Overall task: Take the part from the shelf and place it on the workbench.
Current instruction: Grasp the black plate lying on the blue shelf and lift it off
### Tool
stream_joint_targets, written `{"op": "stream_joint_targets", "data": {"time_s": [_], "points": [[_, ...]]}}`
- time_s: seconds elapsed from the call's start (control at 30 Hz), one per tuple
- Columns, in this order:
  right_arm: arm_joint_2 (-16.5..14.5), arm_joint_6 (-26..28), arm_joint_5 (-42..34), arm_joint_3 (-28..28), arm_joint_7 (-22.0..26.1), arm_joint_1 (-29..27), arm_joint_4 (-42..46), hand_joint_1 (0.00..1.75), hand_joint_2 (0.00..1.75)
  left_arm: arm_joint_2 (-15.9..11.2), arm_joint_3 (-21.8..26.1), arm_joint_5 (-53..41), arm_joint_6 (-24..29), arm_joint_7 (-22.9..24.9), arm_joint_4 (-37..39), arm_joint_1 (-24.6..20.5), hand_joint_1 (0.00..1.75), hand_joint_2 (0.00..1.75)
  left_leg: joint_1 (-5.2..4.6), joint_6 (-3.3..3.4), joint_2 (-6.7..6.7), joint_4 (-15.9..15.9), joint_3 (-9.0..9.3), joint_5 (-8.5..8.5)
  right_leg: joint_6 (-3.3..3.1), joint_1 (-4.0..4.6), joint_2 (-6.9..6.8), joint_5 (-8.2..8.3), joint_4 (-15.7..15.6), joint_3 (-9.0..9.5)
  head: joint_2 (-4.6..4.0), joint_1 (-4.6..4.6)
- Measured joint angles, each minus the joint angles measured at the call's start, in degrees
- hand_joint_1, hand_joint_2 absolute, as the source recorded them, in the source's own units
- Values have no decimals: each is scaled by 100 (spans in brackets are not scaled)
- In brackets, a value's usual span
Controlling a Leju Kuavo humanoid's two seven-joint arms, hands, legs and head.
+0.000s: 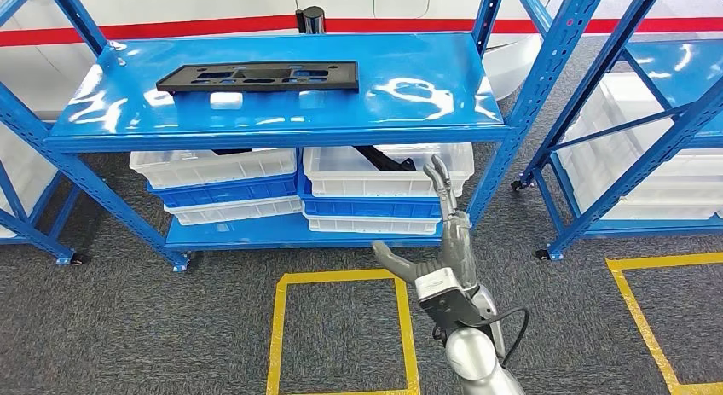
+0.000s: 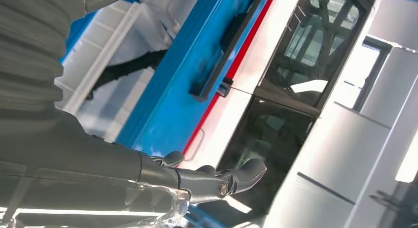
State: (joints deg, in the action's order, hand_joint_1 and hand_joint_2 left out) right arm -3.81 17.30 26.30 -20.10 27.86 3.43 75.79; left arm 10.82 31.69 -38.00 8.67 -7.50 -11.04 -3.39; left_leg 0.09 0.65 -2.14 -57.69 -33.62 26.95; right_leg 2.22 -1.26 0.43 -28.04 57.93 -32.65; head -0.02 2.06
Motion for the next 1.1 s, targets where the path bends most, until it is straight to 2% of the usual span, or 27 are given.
{"op": "stream_joint_targets", "data": {"time_s": [0.63,0.9,1.1], "points": [[-119,1255,3005,-1872,-817,1136,-1161,0,175,0,-2,-224,-136,289,0,-253,0,0,0,-1,0,0,0,-2,0,0,0,0,2,1,0,0],[-433,1643,3887,-2765,-1026,1842,-1966,0,175,0,-2,-313,-190,388,0,-382,0,0,2,-3,0,0,1,-3,0,1,0,0,3,0,0,0],[-717,1773,4155,-3469,-1007,2269,-2645,0,175,4,-2,-336,-164,456,0,-466,0,0,2,-3,1,0,1,-3,0,2,0,0,3,0,0,1]]}}
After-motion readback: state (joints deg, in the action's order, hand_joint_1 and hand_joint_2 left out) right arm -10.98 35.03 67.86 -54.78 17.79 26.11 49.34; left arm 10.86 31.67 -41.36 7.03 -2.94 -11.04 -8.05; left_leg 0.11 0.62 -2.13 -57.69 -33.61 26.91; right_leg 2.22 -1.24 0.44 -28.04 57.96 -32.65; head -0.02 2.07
